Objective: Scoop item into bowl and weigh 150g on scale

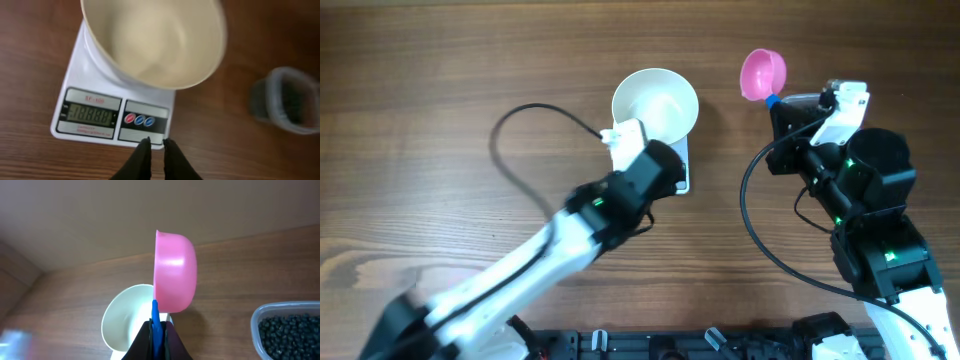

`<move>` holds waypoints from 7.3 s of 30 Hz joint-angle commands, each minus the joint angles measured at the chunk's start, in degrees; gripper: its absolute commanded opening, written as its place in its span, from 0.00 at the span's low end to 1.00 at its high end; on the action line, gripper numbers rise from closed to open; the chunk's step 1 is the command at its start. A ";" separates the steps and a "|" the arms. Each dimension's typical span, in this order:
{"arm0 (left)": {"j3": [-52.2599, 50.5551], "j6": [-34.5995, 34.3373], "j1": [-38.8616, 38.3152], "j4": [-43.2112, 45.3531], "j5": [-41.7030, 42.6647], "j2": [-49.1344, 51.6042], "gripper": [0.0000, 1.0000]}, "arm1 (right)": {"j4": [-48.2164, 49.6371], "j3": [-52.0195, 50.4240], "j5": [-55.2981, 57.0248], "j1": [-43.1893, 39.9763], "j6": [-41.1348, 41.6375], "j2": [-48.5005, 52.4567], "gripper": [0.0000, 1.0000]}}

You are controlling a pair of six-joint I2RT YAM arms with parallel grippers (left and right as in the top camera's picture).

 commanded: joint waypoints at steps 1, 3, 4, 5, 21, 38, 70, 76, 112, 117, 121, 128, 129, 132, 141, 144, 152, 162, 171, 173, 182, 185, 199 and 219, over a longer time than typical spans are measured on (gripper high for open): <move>0.20 2.56 2.10 -3.50 -11.02 -8.61 0.23 | 0.02 1.20 0.26 -0.24 -3.23 1.09 0.04; 0.17 2.69 5.90 -4.66 -17.81 -12.13 0.38 | -0.09 1.20 3.04 -0.24 -3.23 2.84 0.04; 0.17 2.69 7.50 -4.66 -19.23 -12.94 0.47 | -0.11 1.20 3.96 -0.24 -3.26 3.52 0.04; 0.17 2.69 9.88 -4.61 -20.63 -13.84 0.54 | -0.17 1.20 4.92 -0.24 -3.26 4.92 0.04; 0.17 -0.85 32.30 -7.54 -19.12 -11.43 1.00 | 8.02 1.22 3.10 -1.97 26.67 11.56 0.04; 0.90 45.59 33.24 -1.09 19.56 -20.31 1.00 | 27.56 1.22 -4.92 -5.03 9.07 18.58 0.04; 2.10 34.99 37.16 -19.85 30.62 -42.51 1.00 | 43.34 1.22 -10.21 -5.03 5.66 21.81 0.04; 2.10 35.01 37.16 -23.98 30.62 -42.51 1.00 | 42.27 1.20 -10.21 -5.01 5.88 21.81 0.04; 2.12 34.80 37.18 -27.78 33.09 -42.51 1.00 | 29.38 1.20 -15.26 -5.11 -0.52 20.90 0.05; 3.74 52.72 37.18 -31.01 46.73 -42.12 1.00 | 29.24 1.20 -15.28 -5.11 -0.66 20.90 0.04; 7.87 64.46 37.18 -41.86 44.00 -39.69 1.00 | 29.29 1.20 -15.08 -5.11 -1.84 20.90 0.04; 11.47 75.91 37.18 -47.52 38.10 -31.01 1.00 | 29.22 1.20 -15.13 -5.11 -1.79 20.90 0.04; 11.47 76.04 37.18 -47.43 36.70 -29.90 1.00 | 29.18 1.20 -15.15 -5.11 -1.79 20.90 0.04; 11.47 76.02 37.18 -47.23 33.94 -27.54 1.00 | 29.24 1.20 -15.13 -5.11 -1.75 20.90 0.04; 11.45 76.02 37.16 -47.34 33.97 -26.95 1.00 | 29.22 1.20 -16.41 -5.11 -1.14 20.90 0.04; 11.43 76.02 37.18 -47.34 33.97 -26.95 1.00 | 29.38 1.20 -16.39 -5.11 -1.14 20.90 0.05; 11.43 76.02 37.18 -47.28 33.97 -26.95 1.00 | 29.66 1.20 -16.39 -5.11 -1.44 20.90 0.04; 11.43 76.02 37.18 -47.28 33.97 -26.95 1.00 | 29.64 1.20 -16.39 -5.11 -1.81 20.90 0.04; 11.43 76.02 37.18 -47.01 33.97 -26.95 1.00 | 29.68 1.22 -16.39 -5.11 -3.28 20.24 0.04; 11.43 76.02 37.18 -46.93 33.97 -26.95 1.00 | 29.59 1.20 -16.39 -5.11 -3.26 20.24 0.04; 11.43 76.02 37.18 -45.99 33.97 -26.95 1.00 | 29.64 1.22 -16.39 -5.11 -3.30 20.24 0.04; 11.43 76.02 37.18 -45.99 33.97 -26.95 1.00 | 29.66 1.22 -16.37 -5.11 -3.54 18.88 0.04; 11.43 76.02 37.16 -45.99 33.97 -26.95 1.00 | 7.26 16.76 -3.15 -5.11 -16.35 15.85 0.04; 11.43 76.02 37.18 -45.99 33.97 -26.95 1.00 | -17.20 24.37 2.19 -5.11 -16.57 16.06 0.04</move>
